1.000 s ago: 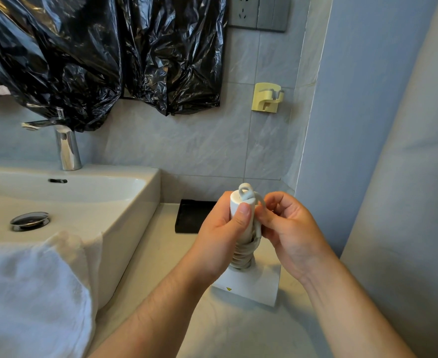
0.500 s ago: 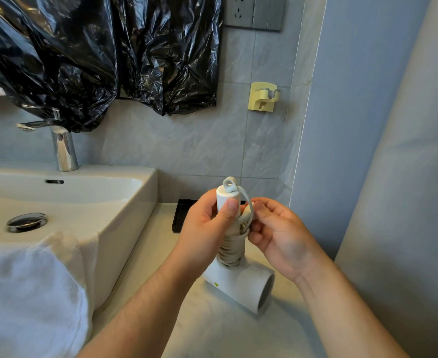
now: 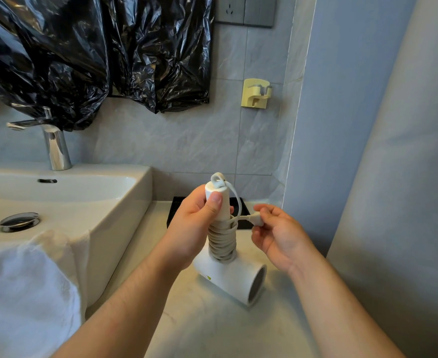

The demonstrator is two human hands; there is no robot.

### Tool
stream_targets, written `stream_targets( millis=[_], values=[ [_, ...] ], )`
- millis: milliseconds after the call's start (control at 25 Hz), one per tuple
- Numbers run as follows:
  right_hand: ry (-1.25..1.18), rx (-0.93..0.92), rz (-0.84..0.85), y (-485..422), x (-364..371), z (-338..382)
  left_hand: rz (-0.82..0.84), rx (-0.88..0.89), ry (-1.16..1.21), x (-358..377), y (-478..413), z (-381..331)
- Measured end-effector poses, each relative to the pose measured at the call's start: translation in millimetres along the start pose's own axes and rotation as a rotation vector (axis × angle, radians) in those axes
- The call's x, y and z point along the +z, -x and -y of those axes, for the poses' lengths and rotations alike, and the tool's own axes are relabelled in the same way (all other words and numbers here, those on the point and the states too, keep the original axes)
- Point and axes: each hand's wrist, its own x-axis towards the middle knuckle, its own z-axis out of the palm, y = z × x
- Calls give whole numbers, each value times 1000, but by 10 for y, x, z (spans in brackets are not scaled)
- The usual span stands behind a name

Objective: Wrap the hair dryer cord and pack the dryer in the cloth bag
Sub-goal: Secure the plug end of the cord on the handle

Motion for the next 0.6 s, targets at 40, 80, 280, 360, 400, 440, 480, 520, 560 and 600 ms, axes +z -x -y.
stream_targets(
  millis=[40, 80, 280, 360, 400, 440, 480, 520, 560, 600],
  values=[
    [129, -47, -11, -10, 16, -29, -5, -4, 5, 15, -3, 9],
    [338, -126, -27, -10, 33, -53, -15, -6, 15, 21, 0, 13],
    [942, -595, 139, 229, 174, 27, -49, 8, 64, -32, 8, -22],
    [884, -579, 287, 318, 233, 19, -95, -22, 102, -82, 21, -24],
    [893, -565, 310, 334, 253, -6, -122, -37, 108, -116, 25, -20],
    [913, -562, 309, 337, 270, -35, -146, -48, 113, -152, 28, -14],
    [926, -565, 299, 338, 289, -59, -164, -56, 123, -176, 34, -18],
    [924, -568, 290, 341, 311, -72, -175, -57, 140, -182, 38, -30],
    [904, -563, 296, 345, 324, -82, -186, -39, 136, -177, 45, -48],
    [881, -552, 306, 347, 332, -89, -193, -4, 90, -154, 39, -63]
  ],
)
